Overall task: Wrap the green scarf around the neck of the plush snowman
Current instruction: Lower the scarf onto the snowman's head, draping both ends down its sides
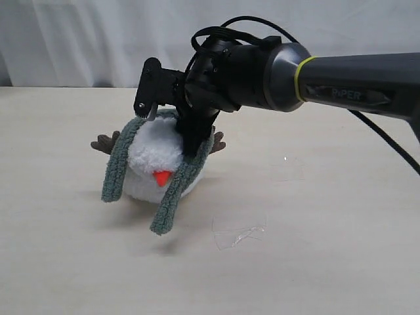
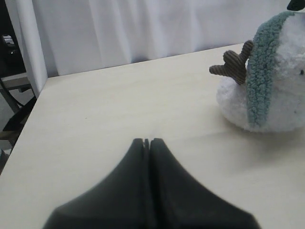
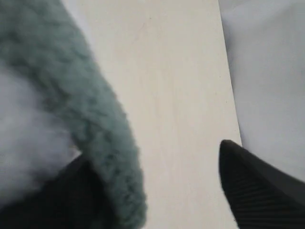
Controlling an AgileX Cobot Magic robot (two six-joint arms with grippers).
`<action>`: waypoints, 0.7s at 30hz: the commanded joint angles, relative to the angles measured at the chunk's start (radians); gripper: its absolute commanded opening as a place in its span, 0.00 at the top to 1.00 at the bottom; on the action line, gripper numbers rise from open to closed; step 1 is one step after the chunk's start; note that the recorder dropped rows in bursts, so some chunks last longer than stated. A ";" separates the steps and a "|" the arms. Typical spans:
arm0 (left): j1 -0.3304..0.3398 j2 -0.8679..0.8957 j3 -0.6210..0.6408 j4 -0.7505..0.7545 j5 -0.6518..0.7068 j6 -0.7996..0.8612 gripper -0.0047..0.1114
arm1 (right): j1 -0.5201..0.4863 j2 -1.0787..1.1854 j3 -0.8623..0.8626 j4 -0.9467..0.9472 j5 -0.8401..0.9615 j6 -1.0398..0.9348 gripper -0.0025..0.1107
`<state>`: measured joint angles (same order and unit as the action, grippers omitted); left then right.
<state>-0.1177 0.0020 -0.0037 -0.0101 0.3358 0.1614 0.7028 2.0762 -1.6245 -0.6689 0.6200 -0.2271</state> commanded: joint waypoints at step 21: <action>0.003 -0.002 0.004 0.001 -0.013 -0.001 0.96 | -0.042 -0.064 -0.003 0.007 0.004 0.221 0.21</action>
<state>-0.1177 0.0020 -0.0037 -0.0101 0.3358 0.1614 0.6656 2.0348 -1.6245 -0.6754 0.6388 -0.0069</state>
